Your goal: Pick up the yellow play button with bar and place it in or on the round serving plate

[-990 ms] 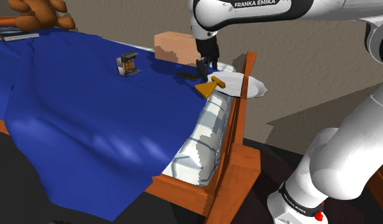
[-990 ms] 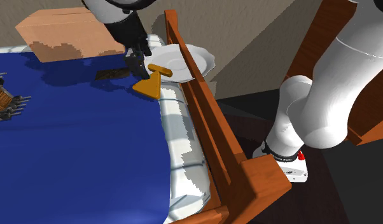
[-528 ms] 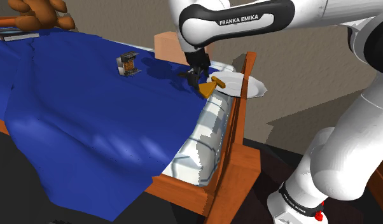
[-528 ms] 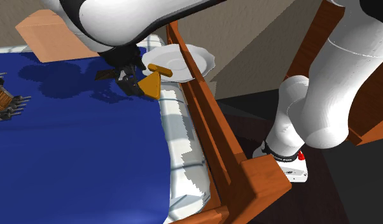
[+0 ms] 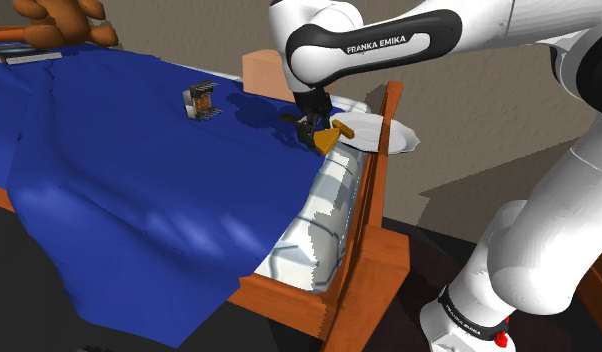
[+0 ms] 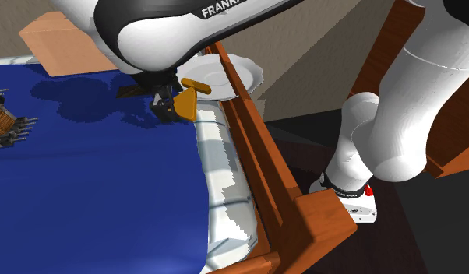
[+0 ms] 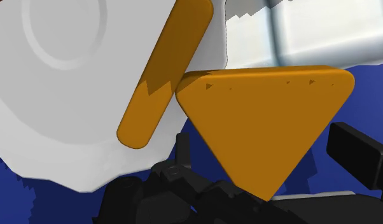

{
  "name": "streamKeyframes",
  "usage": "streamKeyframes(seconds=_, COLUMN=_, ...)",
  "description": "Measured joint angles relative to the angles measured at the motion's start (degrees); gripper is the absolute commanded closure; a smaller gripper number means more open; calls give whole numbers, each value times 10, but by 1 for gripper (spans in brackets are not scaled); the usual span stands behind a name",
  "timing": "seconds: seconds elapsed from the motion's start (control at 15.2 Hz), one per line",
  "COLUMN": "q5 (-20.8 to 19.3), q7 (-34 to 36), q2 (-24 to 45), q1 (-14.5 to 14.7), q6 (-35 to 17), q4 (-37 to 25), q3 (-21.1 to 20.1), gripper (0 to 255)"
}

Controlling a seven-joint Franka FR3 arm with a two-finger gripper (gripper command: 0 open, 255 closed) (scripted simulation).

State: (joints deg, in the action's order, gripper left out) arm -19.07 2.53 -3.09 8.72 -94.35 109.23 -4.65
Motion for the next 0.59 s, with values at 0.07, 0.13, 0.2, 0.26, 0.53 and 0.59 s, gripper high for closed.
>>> streamKeyframes(seconds=0.07, q5=0, q7=0, q2=0, q1=0, q6=0, q4=0, q3=0, gripper=0)
streamKeyframes(seconds=0.13, q5=0, q7=0, q2=0, q1=0, q6=0, q4=0, q3=0, gripper=0)
streamKeyframes(seconds=0.2, q5=0, q7=0, q2=0, q1=0, q6=0, q4=0, q3=0, gripper=255)
streamKeyframes(seconds=0.26, q5=0, q7=0, q2=0, q1=0, q6=0, q4=0, q3=0, gripper=255)
streamKeyframes(seconds=0.53, q5=0, q7=0, q2=0, q1=0, q6=0, q4=0, q3=0, gripper=255)
streamKeyframes(seconds=0.59, q5=0, q7=0, q2=0, q1=0, q6=0, q4=0, q3=0, gripper=255)
